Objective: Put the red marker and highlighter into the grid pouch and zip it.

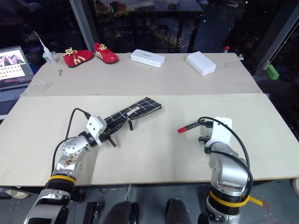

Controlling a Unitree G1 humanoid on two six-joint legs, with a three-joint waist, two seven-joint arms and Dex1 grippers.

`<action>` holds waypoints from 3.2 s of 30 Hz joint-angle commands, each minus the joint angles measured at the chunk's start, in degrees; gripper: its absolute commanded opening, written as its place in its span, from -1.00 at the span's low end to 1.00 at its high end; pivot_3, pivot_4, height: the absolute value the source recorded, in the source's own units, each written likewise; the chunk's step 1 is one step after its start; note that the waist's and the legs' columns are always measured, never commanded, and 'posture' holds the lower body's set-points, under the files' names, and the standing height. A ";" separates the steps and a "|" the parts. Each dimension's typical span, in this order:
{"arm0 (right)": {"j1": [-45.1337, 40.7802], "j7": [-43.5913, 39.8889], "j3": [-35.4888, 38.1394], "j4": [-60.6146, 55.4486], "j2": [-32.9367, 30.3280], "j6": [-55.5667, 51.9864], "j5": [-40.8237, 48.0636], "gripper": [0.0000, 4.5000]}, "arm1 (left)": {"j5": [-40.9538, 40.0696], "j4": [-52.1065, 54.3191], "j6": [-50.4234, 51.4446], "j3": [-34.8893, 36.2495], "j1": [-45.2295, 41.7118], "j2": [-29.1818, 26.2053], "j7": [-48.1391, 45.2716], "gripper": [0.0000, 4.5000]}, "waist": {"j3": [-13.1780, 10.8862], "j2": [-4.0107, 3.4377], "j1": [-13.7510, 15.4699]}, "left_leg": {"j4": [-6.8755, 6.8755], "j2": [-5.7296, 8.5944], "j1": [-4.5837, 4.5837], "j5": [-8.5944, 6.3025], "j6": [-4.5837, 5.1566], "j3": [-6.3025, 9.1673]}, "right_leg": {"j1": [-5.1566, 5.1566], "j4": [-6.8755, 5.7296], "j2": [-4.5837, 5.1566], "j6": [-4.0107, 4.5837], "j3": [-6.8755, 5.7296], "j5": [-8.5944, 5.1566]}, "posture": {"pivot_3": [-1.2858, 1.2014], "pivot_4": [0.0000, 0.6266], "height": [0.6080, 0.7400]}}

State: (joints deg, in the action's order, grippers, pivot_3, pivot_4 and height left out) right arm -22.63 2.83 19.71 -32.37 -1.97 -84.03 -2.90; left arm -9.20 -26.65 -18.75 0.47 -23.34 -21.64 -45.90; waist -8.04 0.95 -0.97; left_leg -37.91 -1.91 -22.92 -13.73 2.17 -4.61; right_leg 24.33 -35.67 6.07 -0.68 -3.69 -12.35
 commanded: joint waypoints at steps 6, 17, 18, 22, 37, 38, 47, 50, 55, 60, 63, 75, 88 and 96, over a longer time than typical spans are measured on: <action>-6.48 -24.09 -16.25 4.73 -23.69 38.05 2.71 -0.55 | -1.34 -0.21 -1.89 0.75 -1.29 -0.29 -1.65 -1.00 | -0.14 -0.19 -0.04 | 0.02 0.07 -0.10 -0.02 0.03 0.00 | 0.04 0.12 0.05 -0.06 0.02 -0.03 | 0.03 -0.52 1.00; -4.05 -45.29 -33.14 12.76 -40.75 71.39 -2.23 -0.55 | -3.54 5.35 1.14 -0.35 -1.35 -0.95 -6.64 -1.00 | -0.14 -0.08 0.28 | 0.00 -0.01 -0.14 -0.05 0.08 -0.08 | -0.09 0.44 -0.09 -0.07 -0.03 -0.01 | 0.03 -0.52 1.00; -4.55 -45.41 -33.99 13.98 -40.47 72.70 -3.09 -0.55 | -3.44 5.73 1.34 -0.59 -1.42 -0.98 -6.83 -1.00 | -0.14 -0.08 0.31 | -0.01 0.00 -0.13 -0.05 0.08 -0.07 | -0.10 0.44 -0.09 -0.08 -0.03 0.00 | 0.03 -0.52 1.00; -6.21 -46.41 -34.88 17.46 -39.28 74.95 -4.24 -0.55 | -3.23 7.40 2.48 -1.17 -1.45 -0.62 -6.98 -1.00 | -0.14 -0.08 0.34 | -0.04 -0.01 -0.07 -0.03 0.06 -0.10 | -0.15 0.43 -0.10 -0.08 -0.03 0.02 | 0.03 -0.52 1.00; -7.74 -47.77 -33.99 23.04 -38.98 75.13 -6.50 -0.55 | -2.94 10.12 4.09 -1.89 -0.75 -0.29 -6.76 -1.00 | -0.14 -0.08 0.63 | -0.04 -0.02 -0.08 -0.03 0.05 -0.18 | -0.13 0.41 -0.11 -0.02 -0.05 0.06 | 0.03 -0.52 1.00; -8.05 -47.82 -34.00 23.35 -38.93 75.12 -6.55 -0.55 | -2.62 10.23 3.84 -2.15 -0.56 -0.42 -6.92 -1.00 | -0.14 -0.08 0.61 | -0.04 -0.02 -0.09 -0.03 0.05 -0.18 | -0.13 0.41 -0.11 -0.02 -0.05 0.06 | 0.03 -0.52 1.00; -10.07 -50.65 -32.83 23.84 -38.90 69.78 -4.90 -0.55 | -0.62 10.10 1.52 -3.91 0.69 -1.23 -7.71 -1.00 | -0.14 -0.08 0.93 | -0.05 -0.01 -0.10 -0.02 0.04 -0.23 | -0.13 0.41 -0.11 -0.01 -0.05 0.06 | 0.03 -0.52 1.00; -10.70 -51.37 -33.27 23.67 -39.38 68.88 -5.66 -0.55 | -0.49 10.04 1.14 -4.16 1.01 -1.25 -7.73 -1.00 | -0.14 -0.08 1.02 | -0.05 -0.01 -0.10 -0.02 0.04 -0.24 | -0.13 0.40 -0.11 0.00 -0.05 0.07 | 0.03 -0.52 1.00; -11.85 -50.09 -38.85 23.45 -39.88 74.08 -13.90 -0.55 | -0.43 9.90 0.99 -4.42 0.95 -1.03 -7.94 -1.00 | -0.13 -0.09 0.98 | -0.05 -0.02 -0.07 -0.02 0.04 -0.24 | -0.11 0.36 -0.11 0.00 -0.04 0.07 | 0.03 -0.52 1.00; -13.79 -47.63 -44.49 25.58 -36.31 79.88 -21.13 -0.55 | -0.54 9.52 1.03 -4.57 0.33 -0.79 -8.16 -1.00 | -0.13 -0.09 0.80 | -0.06 -0.03 -0.08 -0.02 0.03 -0.28 | -0.09 0.34 -0.13 0.00 -0.04 0.07 | 0.03 -0.52 1.00; -15.98 -45.64 -46.28 28.28 -33.71 82.85 -23.85 -0.55 | -0.73 9.42 1.16 -4.57 -0.09 -0.82 -8.41 -1.00 | -0.13 -0.09 0.76 | -0.13 -0.02 -0.10 0.00 0.01 -0.31 | -0.10 0.31 -0.13 0.00 -0.04 0.07 | 0.03 -0.52 1.00; -20.42 -40.39 -47.87 40.30 -26.47 102.46 -23.23 -0.55 | -1.77 9.44 1.67 -3.79 -0.43 -0.28 -9.04 -1.00 | -0.13 -0.09 0.69 | -0.17 -0.02 -0.11 0.01 -0.01 -0.34 | -0.12 0.30 -0.13 0.00 -0.06 0.07 | 0.03 -0.52 1.00; -20.24 -47.08 -37.06 43.53 -29.02 98.97 -9.37 0.89 | -2.80 9.66 2.49 -2.85 0.21 -0.24 -8.08 -1.00 | -0.13 -0.10 0.23 | -0.18 -0.04 -0.01 0.01 -0.01 -0.28 | -0.13 -0.09 -0.12 0.01 -0.02 0.07 | 0.03 -0.52 1.00; -9.78 -76.32 -23.12 27.19 -46.94 60.89 30.65 0.89 | -3.00 10.35 2.73 -2.87 0.87 -0.30 -7.26 -1.00 | -0.13 -0.09 1.63 | -0.20 -0.06 -0.10 -0.06 0.10 -0.05 | -0.17 -0.06 0.02 0.01 -0.05 0.07 | 0.03 -0.52 1.00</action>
State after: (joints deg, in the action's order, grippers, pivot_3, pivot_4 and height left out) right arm -32.02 -68.62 -6.94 -2.39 -46.74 -15.90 21.39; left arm -11.32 -18.42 -15.98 -2.79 -22.15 -21.99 -53.51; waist -8.17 0.85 0.66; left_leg -38.12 -1.96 -22.98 -13.80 2.29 -4.63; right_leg 24.13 -35.71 6.11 -0.68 -3.73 -12.28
